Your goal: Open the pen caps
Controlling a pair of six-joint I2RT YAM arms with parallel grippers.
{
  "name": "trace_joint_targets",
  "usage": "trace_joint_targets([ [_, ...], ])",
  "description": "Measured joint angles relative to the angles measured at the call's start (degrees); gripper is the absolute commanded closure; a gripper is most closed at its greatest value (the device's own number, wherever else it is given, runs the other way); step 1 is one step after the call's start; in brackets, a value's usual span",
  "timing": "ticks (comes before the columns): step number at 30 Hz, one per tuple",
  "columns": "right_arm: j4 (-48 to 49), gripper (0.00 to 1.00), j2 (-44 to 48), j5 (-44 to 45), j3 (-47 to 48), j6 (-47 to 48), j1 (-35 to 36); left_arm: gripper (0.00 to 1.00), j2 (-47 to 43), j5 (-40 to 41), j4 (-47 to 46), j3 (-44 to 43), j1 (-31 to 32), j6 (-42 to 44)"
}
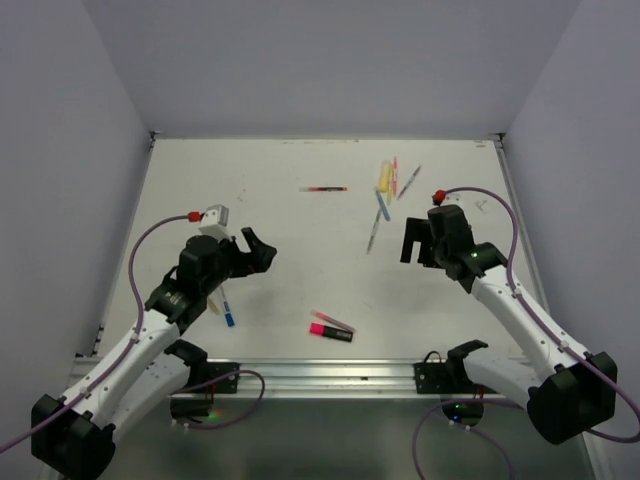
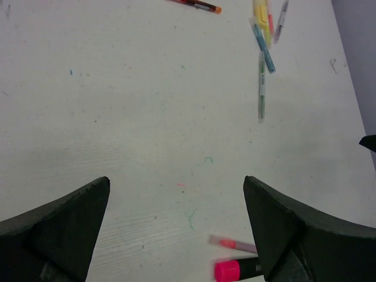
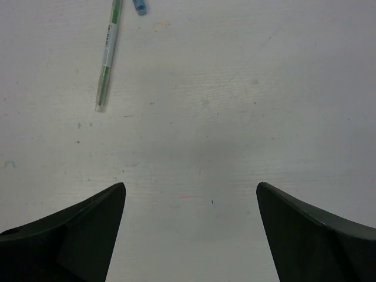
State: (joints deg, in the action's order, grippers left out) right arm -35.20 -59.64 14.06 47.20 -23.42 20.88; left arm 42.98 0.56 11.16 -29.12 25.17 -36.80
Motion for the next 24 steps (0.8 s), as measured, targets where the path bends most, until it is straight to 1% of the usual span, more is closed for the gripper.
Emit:
trace_joint_targets([
  [9,0.28,0.01,0.02,-0.70,-0.04,0.11,0.00,0.04,-0.09,-2.80,-1.20,0.15,0.00,0.46],
  [16,2.47,0.04,-0.98,-4.70,-0.68,0.02,0.00,0.10,1.22,-6.62,-4.11,2.34,0.00,0.35],
  [19,4.55,0.06,-4.35,-7.02,-0.61,-0.72,0.00,0.12,2.56,-9.88,-7.37,4.48,0.00,-0.68],
  [24,8.22,0.11,-14.32,-12.00,1.03,-3.19,0.48,0.14,3.82,-12.98,-11.30,7.96,0.96,-2.95],
])
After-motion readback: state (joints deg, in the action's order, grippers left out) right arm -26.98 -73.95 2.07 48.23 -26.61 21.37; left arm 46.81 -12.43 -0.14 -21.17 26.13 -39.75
